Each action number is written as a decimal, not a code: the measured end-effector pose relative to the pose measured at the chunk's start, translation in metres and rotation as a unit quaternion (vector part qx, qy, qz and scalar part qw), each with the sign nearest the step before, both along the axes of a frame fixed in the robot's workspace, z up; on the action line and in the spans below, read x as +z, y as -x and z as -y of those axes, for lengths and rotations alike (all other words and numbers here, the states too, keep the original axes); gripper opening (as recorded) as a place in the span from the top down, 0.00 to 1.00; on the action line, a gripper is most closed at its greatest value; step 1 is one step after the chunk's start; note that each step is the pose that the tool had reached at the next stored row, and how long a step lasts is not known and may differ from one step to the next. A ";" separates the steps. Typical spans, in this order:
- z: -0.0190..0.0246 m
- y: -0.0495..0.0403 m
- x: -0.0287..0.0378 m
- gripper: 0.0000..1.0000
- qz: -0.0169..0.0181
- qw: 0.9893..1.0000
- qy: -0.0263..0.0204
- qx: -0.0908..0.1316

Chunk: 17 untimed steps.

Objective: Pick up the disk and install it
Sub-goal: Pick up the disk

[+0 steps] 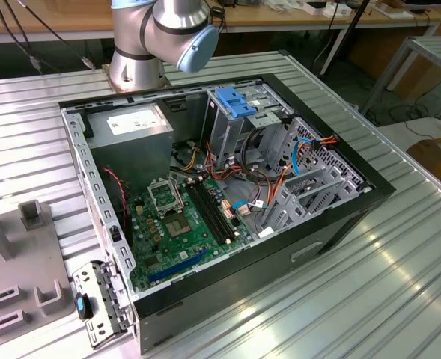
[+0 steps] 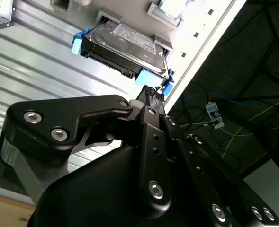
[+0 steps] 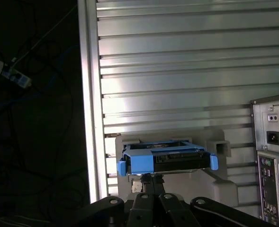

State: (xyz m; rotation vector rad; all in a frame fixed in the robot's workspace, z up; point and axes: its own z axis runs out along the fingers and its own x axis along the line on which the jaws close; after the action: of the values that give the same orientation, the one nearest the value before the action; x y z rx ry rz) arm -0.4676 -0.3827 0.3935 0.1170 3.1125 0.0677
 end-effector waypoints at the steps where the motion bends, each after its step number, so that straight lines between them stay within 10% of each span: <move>1: 0.0000 0.0000 0.0000 0.89 0.000 1.000 0.000 0.000; 13: -0.0033 -0.0006 -0.0005 0.89 0.000 0.999 0.005 0.034; 17: -0.0034 -0.0006 -0.0011 0.89 0.000 0.997 0.005 0.080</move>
State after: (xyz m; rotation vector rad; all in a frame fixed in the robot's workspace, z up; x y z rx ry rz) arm -0.4670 -0.3793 0.3924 -0.1328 3.1151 0.0561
